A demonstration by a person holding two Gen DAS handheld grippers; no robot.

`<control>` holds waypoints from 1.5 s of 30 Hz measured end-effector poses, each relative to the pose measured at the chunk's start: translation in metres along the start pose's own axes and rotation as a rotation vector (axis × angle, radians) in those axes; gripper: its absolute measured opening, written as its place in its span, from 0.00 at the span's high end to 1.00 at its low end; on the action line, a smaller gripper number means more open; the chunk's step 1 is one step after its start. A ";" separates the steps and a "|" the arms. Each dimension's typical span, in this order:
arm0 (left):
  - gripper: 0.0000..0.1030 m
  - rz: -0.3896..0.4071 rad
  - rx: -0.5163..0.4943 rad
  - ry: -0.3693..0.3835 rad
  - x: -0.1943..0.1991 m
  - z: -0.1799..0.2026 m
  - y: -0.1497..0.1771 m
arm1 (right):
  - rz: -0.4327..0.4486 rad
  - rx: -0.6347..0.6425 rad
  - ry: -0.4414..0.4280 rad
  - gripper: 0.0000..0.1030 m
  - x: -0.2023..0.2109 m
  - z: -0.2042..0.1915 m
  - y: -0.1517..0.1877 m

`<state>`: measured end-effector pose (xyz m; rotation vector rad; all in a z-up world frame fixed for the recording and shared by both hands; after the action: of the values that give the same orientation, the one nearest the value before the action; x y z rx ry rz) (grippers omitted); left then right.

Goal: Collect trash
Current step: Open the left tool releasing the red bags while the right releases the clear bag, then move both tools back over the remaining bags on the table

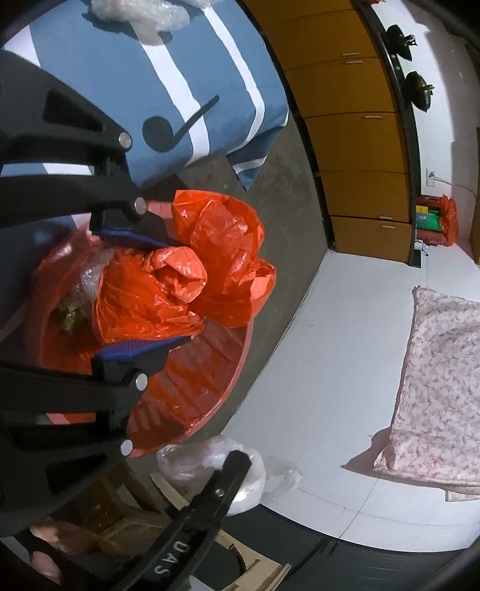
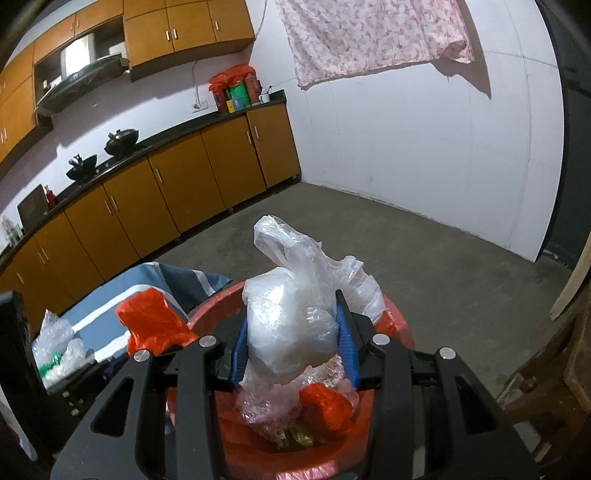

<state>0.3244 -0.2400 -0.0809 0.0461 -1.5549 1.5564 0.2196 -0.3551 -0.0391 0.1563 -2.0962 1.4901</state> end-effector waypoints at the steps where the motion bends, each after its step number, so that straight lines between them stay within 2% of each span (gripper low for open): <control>1: 0.57 -0.002 0.005 0.003 -0.001 -0.001 0.000 | -0.001 -0.011 -0.008 0.58 -0.002 0.001 -0.002; 5: 0.44 -0.013 0.021 0.008 -0.007 -0.005 0.003 | 0.009 -0.038 -0.032 0.45 -0.005 0.006 -0.005; 8: 0.38 -0.018 0.034 0.003 -0.008 -0.009 0.005 | 0.019 -0.043 -0.029 0.38 -0.003 0.010 -0.006; 10: 0.35 -0.024 0.051 0.002 -0.008 -0.015 0.008 | 0.033 -0.054 -0.024 0.26 0.001 0.012 -0.005; 12: 0.32 -0.028 0.067 -0.004 -0.005 -0.019 0.009 | 0.045 -0.069 -0.024 0.19 0.005 0.014 -0.003; 13: 0.28 -0.027 0.071 -0.010 -0.004 -0.020 0.009 | 0.053 -0.073 -0.020 0.10 0.006 0.014 -0.003; 15: 0.18 -0.008 0.078 -0.041 0.006 -0.026 0.012 | 0.096 -0.070 0.029 0.02 0.014 0.012 0.000; 19: 0.05 0.041 0.075 -0.124 0.030 -0.037 0.018 | 0.111 0.018 0.133 0.02 0.020 0.002 0.006; 21: 0.04 0.060 0.080 -0.171 0.044 -0.046 0.023 | 0.114 0.096 0.167 0.02 0.022 -0.007 0.013; 27: 0.04 0.090 0.098 -0.318 0.090 -0.080 0.041 | 0.098 0.237 0.155 0.02 0.025 -0.034 0.030; 32: 0.04 0.120 0.162 -0.453 0.135 -0.119 0.062 | 0.079 0.243 0.103 0.02 0.029 -0.062 0.041; 37: 0.04 0.124 0.240 -0.599 0.181 -0.169 0.088 | 0.021 0.281 -0.005 0.02 0.029 -0.105 0.053; 42: 0.04 0.153 0.274 -0.767 0.229 -0.220 0.116 | 0.003 0.363 -0.092 0.02 0.029 -0.165 0.070; 45: 0.04 0.146 0.288 -0.815 0.249 -0.244 0.128 | -0.025 0.396 -0.151 0.02 0.025 -0.200 0.082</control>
<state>0.2360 0.1206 -0.0827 0.8326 -1.9415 2.0033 0.2398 -0.1390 -0.0494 0.4542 -1.8770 1.9151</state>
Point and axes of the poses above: each gripper's, at about its wrist camera, not at the fingertips, and x roughly against the way its jaws point, z to its right, y to its underside, the point moved 1 cm from there along -x, roughly the way its jaws point, and after that the axes turned 1 degree about z, right-handed, at the moved point
